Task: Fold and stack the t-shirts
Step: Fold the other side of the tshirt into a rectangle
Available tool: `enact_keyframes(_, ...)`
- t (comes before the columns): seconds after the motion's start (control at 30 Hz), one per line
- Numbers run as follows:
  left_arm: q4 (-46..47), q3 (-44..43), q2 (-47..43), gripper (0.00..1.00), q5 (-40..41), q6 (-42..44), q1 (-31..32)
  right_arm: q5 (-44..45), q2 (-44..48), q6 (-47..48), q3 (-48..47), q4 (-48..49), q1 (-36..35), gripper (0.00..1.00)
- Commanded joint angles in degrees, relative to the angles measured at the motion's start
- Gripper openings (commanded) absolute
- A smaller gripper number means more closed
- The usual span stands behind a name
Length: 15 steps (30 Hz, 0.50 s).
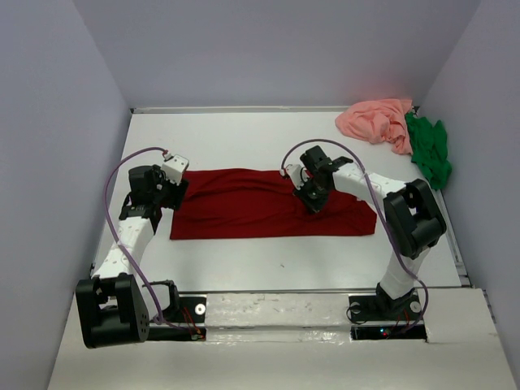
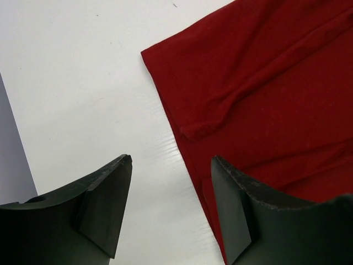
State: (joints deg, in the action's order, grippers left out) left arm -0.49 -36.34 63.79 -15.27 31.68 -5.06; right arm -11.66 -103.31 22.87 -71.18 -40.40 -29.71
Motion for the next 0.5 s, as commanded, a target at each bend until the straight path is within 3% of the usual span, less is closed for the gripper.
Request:
enact_keyframes(0.0,0.7,-0.1,-1.7,0.71,-1.5,0.5,-0.6,2.1,1.9,0.5,0.1,0.9,-0.2,0.00)
enact_keyframes(0.47,0.6,-0.1,-2.6,0.72,-2.4,0.6,-0.8,8.4,2.2,0.6,5.7,5.3,-0.2,0.00)
